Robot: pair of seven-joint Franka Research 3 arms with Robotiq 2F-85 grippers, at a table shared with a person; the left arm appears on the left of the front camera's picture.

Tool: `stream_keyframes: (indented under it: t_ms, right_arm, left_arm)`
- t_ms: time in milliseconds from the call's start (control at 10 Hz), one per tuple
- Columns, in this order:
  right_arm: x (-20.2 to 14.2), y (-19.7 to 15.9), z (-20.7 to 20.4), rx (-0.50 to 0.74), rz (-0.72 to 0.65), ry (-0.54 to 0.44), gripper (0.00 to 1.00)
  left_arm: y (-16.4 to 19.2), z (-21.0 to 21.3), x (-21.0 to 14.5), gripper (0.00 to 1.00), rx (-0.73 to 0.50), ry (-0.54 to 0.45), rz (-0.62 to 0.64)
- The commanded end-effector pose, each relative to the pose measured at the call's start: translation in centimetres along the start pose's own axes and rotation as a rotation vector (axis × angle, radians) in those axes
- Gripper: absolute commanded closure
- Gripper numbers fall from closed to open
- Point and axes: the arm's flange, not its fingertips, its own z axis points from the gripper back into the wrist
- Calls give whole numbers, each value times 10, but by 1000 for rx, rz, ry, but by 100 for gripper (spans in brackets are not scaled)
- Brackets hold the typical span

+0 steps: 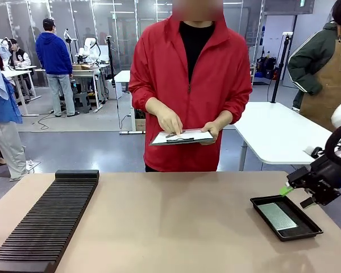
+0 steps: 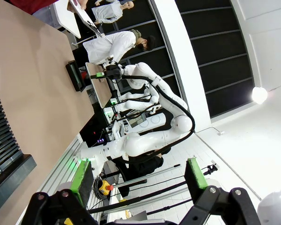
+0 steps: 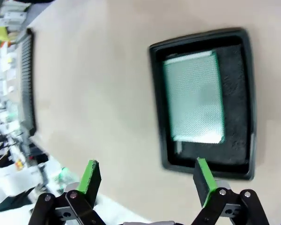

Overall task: Inspect the PCB.
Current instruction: Place the Blank PCB in the ESD tray.

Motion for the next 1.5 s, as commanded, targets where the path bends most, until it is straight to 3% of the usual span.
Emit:
stream_keyframes:
  t_ms: [0,300,500,800,1100,1200,1400]
  right_arm:
    - [-21,12,66,158,-64,48,0]
    - [-62,-16,131,413,-128,79,0]
    - [-92,-45,157,700,-112,92,0]
    - [-118,-79,156,799,-107,36,0]
    - [-108,-89,151,851,-132,4,0]
    - [-126,-86,150,816,-131,15,0]
    - [-126,-86,150,816,-131,15,0]
  left_arm:
    - [-1,1,-1,0,4,3,-1]
    - [-1,1,-1,0,4,3,-1]
    - [-1,1,-1,0,4,3,-1]
    - [-1,1,-1,0,4,3,-1]
    - [-1,1,-1,0,4,3,-1]
    - [-1,1,-1,0,4,3,-1]
    - [-1,1,-1,0,4,3,-1]
